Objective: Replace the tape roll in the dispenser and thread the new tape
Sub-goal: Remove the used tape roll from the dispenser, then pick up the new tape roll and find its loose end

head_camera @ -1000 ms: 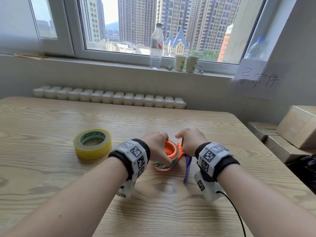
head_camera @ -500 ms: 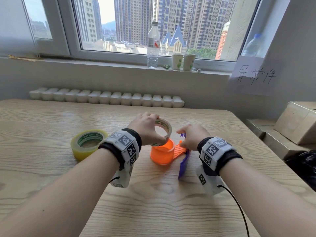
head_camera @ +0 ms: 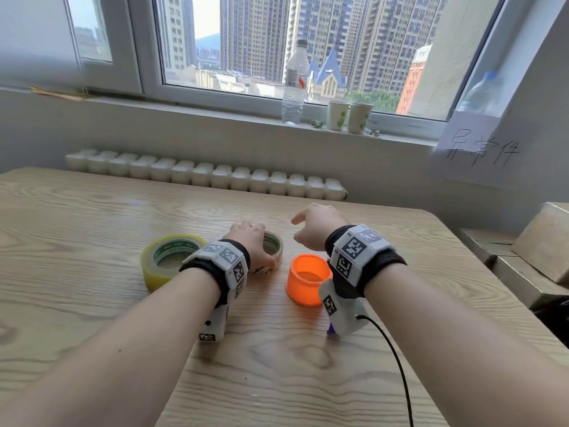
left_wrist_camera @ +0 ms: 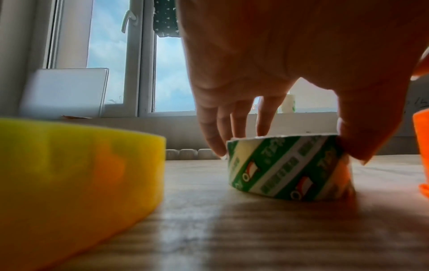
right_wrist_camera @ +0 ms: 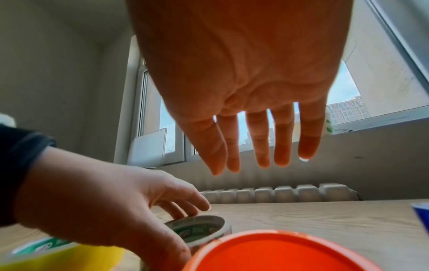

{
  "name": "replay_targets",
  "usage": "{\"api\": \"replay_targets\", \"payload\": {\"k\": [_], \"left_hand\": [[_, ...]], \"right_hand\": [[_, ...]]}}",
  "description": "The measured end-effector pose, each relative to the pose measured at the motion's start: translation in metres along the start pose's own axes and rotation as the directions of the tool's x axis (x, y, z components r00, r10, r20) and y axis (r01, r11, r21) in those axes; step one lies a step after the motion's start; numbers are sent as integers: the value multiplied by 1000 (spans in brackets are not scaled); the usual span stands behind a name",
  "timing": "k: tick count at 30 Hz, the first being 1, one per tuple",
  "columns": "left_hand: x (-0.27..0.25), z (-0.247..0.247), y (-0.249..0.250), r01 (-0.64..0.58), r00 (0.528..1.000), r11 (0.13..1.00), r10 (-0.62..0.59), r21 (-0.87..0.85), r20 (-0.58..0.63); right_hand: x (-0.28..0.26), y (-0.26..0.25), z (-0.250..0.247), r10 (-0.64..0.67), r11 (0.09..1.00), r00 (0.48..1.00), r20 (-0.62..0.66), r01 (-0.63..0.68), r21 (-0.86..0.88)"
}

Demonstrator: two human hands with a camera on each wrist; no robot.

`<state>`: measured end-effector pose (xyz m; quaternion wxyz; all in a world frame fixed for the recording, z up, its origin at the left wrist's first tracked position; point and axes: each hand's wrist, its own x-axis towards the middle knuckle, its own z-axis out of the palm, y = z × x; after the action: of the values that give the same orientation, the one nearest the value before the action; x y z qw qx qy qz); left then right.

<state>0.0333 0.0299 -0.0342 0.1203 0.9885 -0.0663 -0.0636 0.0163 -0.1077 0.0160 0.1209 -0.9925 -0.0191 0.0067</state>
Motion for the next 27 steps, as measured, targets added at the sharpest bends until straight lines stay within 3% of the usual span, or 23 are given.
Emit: {"api": "replay_targets", "payload": {"k": [11, 18, 21, 27], "left_hand": [[-21, -44, -54, -11, 993, 996, 1, -89, -119], [-44, -43, -92, 86, 994, 987, -94, -137, -55], [-52, -35, -97, 115, 993, 984, -114, -137, 21], [-54, -34, -99, 130, 991, 988, -126, -78, 51]], "right_hand": [[-3, -51, -6, -79, 991, 996, 29, 75, 111], [-14, -87, 16, -124, 975, 989, 79, 106, 193], [-18, -88, 23, -128, 970, 986, 105, 102, 222], [-24, -78, 26, -133, 963, 984, 116, 101, 249]]}}
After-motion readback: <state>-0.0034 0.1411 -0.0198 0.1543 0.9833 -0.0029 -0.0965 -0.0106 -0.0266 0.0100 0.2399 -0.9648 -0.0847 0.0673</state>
